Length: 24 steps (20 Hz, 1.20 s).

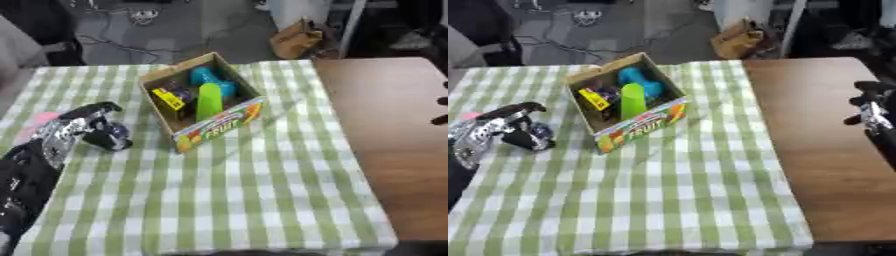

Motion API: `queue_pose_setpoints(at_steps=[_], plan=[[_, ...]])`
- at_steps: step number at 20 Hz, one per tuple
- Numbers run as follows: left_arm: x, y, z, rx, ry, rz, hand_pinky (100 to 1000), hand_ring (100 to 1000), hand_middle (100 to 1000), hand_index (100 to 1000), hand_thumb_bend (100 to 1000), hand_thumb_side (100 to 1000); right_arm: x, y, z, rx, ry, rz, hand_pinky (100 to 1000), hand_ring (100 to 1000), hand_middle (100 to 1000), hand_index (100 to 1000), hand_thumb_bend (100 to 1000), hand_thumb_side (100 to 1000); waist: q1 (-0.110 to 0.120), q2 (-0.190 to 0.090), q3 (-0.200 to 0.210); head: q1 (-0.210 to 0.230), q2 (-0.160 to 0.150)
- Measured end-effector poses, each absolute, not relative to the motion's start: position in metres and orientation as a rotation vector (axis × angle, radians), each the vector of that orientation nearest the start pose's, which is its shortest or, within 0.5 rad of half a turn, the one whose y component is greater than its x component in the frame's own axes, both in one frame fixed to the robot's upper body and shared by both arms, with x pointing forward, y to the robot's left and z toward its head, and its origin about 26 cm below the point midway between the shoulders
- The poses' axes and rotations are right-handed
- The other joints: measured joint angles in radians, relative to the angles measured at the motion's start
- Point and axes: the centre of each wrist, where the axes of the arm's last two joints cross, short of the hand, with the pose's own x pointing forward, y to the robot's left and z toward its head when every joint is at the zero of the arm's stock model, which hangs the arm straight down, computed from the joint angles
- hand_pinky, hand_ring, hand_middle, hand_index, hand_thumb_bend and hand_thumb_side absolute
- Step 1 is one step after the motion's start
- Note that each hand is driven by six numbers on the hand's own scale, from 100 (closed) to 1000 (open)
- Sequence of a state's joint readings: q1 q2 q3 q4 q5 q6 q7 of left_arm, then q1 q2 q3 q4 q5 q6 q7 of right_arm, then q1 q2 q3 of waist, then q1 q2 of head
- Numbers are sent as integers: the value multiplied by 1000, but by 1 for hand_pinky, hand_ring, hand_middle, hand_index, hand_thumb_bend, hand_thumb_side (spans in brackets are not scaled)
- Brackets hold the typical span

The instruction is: Pick up objects on the table and place them in the box.

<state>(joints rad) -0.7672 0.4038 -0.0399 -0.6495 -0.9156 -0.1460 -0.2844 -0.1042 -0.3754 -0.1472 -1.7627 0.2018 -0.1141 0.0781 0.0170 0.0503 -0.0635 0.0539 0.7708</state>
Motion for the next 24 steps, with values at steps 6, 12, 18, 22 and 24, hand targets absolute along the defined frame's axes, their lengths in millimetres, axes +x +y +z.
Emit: queue_pose_setpoints(at_steps=[6, 12, 18, 22, 24], plan=[[449, 340, 54, 712, -1088, -1255, 629, 739, 873, 880, 686, 357, 294, -346, 109, -514, -1914, 484, 600, 759, 809, 822, 100, 730, 0, 0, 0, -1, 0], [450, 336, 54, 727, -1095, -1252, 606, 698, 842, 860, 658, 323, 294, -346, 109, -514, -1914, 484, 600, 759, 809, 822, 100, 730, 0, 0, -3, -3, 0], [450, 337, 51, 729, -1073, -1255, 594, 675, 832, 855, 637, 306, 294, -347, 109, -514, -1913, 484, 600, 759, 809, 823, 100, 730, 0, 0, -4, -10, 0], [450, 337, 51, 734, -1056, -1261, 555, 635, 804, 826, 627, 279, 294, -347, 109, -514, -1913, 484, 600, 759, 809, 823, 100, 730, 0, 0, -4, -14, 0], [450, 337, 51, 737, -1046, -1264, 521, 590, 770, 797, 571, 240, 294, -347, 109, -514, -1913, 484, 600, 759, 808, 823, 100, 730, 0, 0, -4, -15, 0]])
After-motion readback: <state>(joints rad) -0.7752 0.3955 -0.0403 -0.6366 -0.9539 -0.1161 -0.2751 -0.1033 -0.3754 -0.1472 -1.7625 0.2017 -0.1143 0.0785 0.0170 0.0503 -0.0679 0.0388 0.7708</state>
